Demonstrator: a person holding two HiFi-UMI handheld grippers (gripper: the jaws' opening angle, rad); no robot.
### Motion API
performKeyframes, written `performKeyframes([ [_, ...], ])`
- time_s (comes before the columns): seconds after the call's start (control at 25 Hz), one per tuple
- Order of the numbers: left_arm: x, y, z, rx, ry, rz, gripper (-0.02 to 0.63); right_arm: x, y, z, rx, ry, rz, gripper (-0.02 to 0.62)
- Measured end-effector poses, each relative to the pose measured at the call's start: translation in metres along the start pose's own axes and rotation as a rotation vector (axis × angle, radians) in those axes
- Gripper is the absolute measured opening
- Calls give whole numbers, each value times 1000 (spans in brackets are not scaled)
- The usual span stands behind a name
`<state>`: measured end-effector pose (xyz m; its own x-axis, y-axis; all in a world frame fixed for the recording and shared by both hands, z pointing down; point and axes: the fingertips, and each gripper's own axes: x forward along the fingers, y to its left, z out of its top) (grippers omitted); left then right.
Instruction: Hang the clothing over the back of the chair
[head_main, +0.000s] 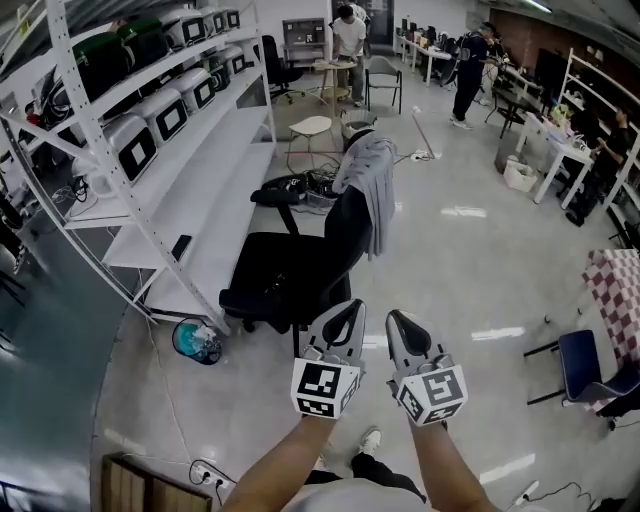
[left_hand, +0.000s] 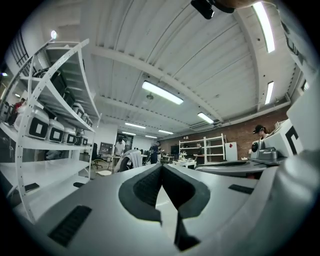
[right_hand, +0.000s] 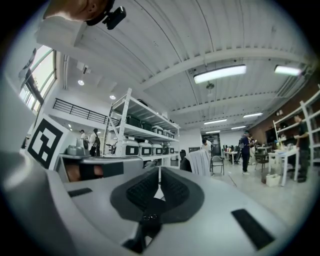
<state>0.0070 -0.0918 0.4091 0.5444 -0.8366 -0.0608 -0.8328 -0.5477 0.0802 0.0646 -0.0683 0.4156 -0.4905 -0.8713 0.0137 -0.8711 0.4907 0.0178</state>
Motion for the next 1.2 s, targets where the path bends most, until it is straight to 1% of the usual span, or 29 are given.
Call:
performKeyframes([
  [0.16,-21,-5,-5,-32,2,-31,8,-10,31,-2,-23,16,-6,24],
  [0.28,-31,-6,1,-24,-11,-29,8,-10,43,2,-38,2,-12,25],
  [0.48,-40,-12,10,-6,-19,-13,8,-14,39,21,-47,-49,-35,21],
  [0.84,-41,-15,19,14,-27,-8,8,-13,46,28,-45,-71,-3,18],
  [1.2,-36,-12,24,24,-36,-10,8,-7,46,35,-48,-91,1,17],
])
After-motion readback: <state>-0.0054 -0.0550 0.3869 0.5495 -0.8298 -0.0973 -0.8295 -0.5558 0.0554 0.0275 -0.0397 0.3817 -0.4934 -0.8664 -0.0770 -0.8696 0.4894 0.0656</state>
